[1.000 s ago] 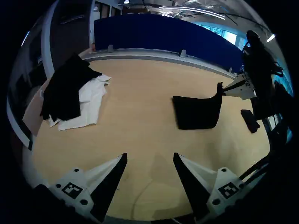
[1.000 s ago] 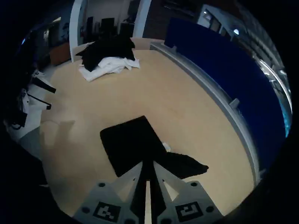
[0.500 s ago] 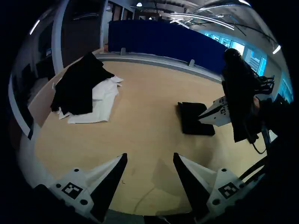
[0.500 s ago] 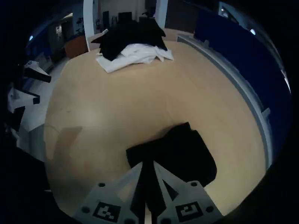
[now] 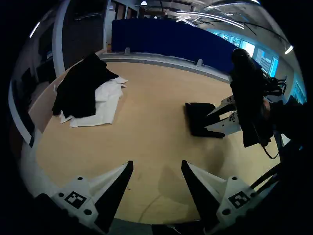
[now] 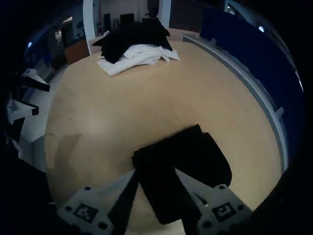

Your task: Fold towel

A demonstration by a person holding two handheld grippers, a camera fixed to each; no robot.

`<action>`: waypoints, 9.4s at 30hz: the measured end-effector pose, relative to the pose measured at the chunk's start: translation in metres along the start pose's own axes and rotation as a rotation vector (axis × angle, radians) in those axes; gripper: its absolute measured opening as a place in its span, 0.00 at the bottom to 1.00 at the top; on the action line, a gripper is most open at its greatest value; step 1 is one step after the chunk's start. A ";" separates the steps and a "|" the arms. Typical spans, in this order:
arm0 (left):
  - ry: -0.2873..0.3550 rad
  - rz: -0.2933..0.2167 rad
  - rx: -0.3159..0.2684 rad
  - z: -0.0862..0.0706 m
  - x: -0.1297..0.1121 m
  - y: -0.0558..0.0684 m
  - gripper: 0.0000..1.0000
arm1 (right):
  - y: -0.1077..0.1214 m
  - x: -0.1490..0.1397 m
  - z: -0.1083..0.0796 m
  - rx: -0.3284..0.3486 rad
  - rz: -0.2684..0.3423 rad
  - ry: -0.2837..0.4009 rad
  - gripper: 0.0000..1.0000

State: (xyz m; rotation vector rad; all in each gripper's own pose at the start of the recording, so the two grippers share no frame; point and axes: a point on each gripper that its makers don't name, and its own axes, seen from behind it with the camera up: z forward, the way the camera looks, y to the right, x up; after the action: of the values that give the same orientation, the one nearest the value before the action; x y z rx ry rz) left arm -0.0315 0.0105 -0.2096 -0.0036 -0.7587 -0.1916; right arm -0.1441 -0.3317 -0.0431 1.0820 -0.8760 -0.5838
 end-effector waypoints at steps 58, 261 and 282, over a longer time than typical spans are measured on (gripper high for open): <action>-0.017 0.025 -0.031 0.011 0.000 0.012 0.91 | 0.011 -0.111 -0.031 -0.103 0.272 -0.062 0.09; 0.023 0.270 -0.141 0.018 0.071 0.120 0.91 | 0.133 -0.464 -0.311 -0.582 0.823 -0.195 0.96; 0.073 0.258 -0.148 0.016 0.089 0.110 0.91 | 0.166 -0.378 -0.357 -0.841 0.821 0.180 1.00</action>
State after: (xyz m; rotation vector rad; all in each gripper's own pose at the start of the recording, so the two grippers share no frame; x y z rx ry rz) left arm 0.0402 0.1042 -0.1299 -0.2325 -0.6628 -0.0014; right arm -0.0505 0.2044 -0.0820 -0.0271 -0.7212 -0.1096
